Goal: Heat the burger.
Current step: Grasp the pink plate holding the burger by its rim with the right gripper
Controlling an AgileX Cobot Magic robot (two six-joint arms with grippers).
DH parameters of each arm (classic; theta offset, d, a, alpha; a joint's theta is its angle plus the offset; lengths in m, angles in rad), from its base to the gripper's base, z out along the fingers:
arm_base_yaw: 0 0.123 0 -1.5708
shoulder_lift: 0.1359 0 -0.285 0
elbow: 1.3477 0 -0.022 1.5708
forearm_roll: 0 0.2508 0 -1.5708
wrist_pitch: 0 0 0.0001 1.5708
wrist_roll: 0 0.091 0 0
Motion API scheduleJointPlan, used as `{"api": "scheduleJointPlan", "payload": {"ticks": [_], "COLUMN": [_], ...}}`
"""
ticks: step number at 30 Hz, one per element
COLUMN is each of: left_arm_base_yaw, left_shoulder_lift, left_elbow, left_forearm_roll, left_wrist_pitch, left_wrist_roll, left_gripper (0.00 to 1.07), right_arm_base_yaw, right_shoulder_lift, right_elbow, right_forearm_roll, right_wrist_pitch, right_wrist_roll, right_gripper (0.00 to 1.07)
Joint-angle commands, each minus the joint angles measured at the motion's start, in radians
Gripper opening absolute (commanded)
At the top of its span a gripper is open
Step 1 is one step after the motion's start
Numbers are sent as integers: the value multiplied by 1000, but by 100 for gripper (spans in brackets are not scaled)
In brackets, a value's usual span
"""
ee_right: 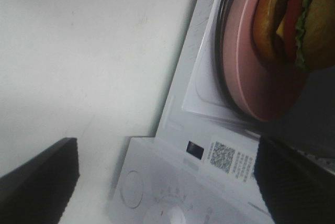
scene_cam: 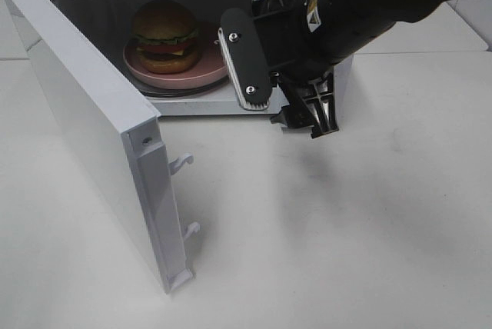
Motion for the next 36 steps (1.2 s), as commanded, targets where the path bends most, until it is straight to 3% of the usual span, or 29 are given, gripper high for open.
{"api": "scheduleJointPlan", "payload": {"ticks": [1,36], "left_arm_base_yaw": [4,4], "left_shoulder_lift": [-19,-19], "left_elbow": [0,0], "left_forearm_roll": [-3,-3], "left_wrist_pitch": [-4,-4], "left_wrist_roll": [-6,-6], "left_gripper": [98,98], "right_arm_base_yaw": [14,25], "right_shoulder_lift": [31,371], "right_elbow": [-32,-367], "right_forearm_roll": [-7,19], "right_wrist_pitch": [-33,-60], "right_wrist_roll": [-5,74], "right_gripper": [87,83]}}
